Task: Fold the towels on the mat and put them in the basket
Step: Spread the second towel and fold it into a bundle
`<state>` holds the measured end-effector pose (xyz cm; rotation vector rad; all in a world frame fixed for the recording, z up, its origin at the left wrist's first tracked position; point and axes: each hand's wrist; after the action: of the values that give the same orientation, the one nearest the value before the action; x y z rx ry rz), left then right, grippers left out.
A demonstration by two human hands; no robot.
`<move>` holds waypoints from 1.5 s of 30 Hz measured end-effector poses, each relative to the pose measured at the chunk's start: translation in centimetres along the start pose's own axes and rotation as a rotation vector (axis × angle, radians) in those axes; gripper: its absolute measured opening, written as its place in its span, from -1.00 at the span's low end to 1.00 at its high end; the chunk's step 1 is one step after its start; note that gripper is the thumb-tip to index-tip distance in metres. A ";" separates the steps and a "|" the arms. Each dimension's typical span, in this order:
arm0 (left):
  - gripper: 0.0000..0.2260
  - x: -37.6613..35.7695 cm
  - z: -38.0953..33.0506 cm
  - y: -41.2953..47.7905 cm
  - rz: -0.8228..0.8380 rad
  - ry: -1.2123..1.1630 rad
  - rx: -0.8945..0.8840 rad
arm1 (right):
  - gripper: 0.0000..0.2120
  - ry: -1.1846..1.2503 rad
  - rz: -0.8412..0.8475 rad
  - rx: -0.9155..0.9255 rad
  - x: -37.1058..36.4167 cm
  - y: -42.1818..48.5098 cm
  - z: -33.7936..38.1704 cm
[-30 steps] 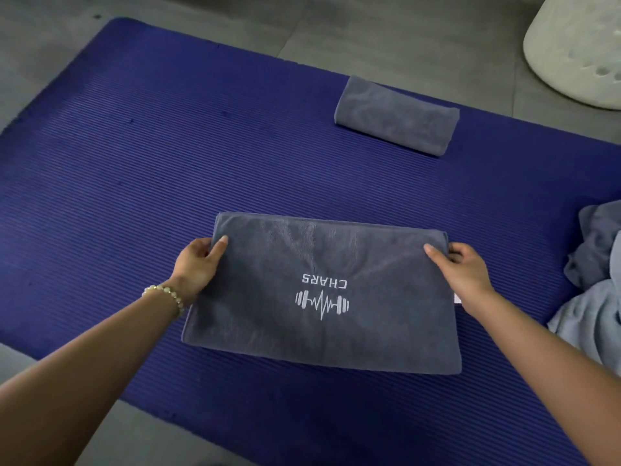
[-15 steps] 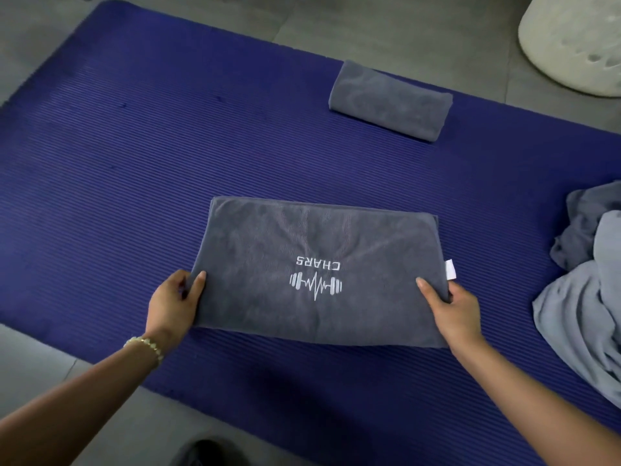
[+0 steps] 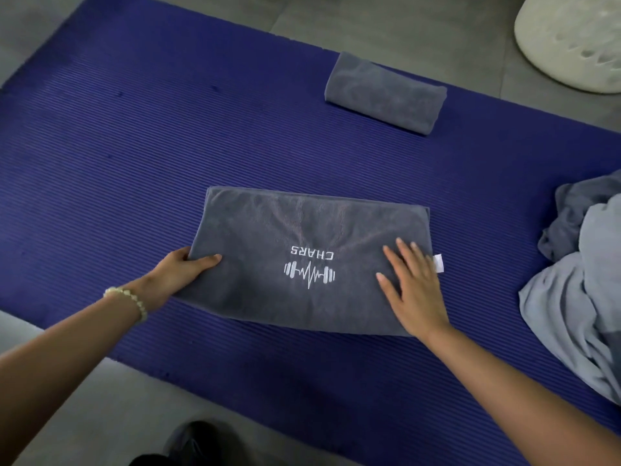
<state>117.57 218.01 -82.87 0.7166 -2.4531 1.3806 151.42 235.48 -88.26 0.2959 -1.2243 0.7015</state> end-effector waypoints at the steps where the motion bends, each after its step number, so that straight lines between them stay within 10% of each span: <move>1: -0.66 0.3 -1.1 -0.5 0.066 -0.029 -0.024 | -0.32 -0.010 0.052 0.000 -0.4 0.2 -0.1; 7: -0.49 -3.8 -6.5 -3.1 0.336 -0.122 -0.276 | -0.36 -0.031 0.077 0.000 -1.1 0.3 -0.4; 12: -0.59 -10.0 -9.6 -5.9 0.467 -0.156 -0.474 | -0.43 0.475 -0.148 -0.177 1.0 0.5 0.3; 17: -0.53 -11.9 -7.2 -2.9 0.006 0.464 -0.785 | -0.57 0.839 0.055 -0.450 2.4 1.6 1.1; 21: -0.36 -14.0 -4.0 -1.1 -0.007 0.842 -0.782 | -0.67 0.693 0.069 -0.461 1.9 3.0 2.4; 32: -0.38 -17.9 -3.5 -1.8 -0.069 0.917 -0.933 | -0.82 0.646 -0.336 -0.415 2.8 0.7 3.7; 45: -0.40 -19.3 -10.6 2.0 -0.133 0.969 -0.797 | -0.78 0.657 -0.290 -0.511 1.5 -0.6 -1.9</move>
<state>132.57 233.67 -87.06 -0.0181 -1.8209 0.3998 153.47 236.55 -87.44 -0.1765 -0.6712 0.1828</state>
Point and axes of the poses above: each hand's wrist, its own y-axis towards the middle knuckle, its own x-axis out of the back of the hand, z = x × y, and after that the axes turned 1 degree about x, right-handed
